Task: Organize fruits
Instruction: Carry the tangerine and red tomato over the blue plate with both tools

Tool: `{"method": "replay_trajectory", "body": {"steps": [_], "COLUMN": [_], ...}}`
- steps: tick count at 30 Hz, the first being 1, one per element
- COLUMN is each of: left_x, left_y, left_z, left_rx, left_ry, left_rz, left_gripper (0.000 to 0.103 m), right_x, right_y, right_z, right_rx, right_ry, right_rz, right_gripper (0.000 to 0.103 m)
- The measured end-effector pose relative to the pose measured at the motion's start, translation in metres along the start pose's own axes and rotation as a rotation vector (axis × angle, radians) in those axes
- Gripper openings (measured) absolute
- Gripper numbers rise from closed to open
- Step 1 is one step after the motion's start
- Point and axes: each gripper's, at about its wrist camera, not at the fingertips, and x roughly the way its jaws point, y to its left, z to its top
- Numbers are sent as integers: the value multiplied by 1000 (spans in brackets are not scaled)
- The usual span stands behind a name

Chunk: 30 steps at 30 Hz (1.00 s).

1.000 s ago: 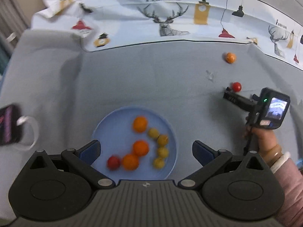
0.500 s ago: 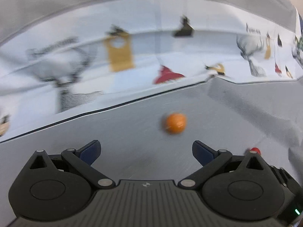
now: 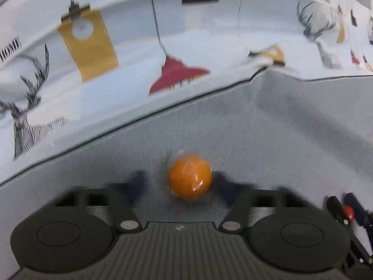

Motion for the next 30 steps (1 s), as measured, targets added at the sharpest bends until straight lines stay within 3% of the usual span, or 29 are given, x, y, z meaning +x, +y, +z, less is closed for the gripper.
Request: {"method": "replay_trajectory", "body": {"steps": [8,13,15,18,20,24,27,30], "left_x": [-32,-99,-133,-181,-212,-267,-304,-339], "left_y": [7,14,21,35,47,67,80,90], "left_z": [-7,-38,-61,-99,-127,-184,-224,-257], "left_rx": [4,-8,-21,-52,-77,-109,-137,-149], "left_ry": [-43,-44,-24,8,36,75,60,24], "left_rz": [0,-8,-11,-6,13,76,90,133], "left_gripper": [40,40,40,40,40,40,40,40], "right_x": [-6,-30,-42,-60,-81,-151,-207,-252], "right_y": [-8,-4,-2,-11,-12,-10,10,21], "right_z": [2,9,13,16,13,2,-8,-9], "right_rx": [66,85,124,324,362,294,85,-2], "right_ry": [-16,-72,-31,108,154,162,68,24], "right_rz": [-6,41,86,253,316,351,312,341], "right_gripper": [30,30,30,30,30,30,30,30]}}
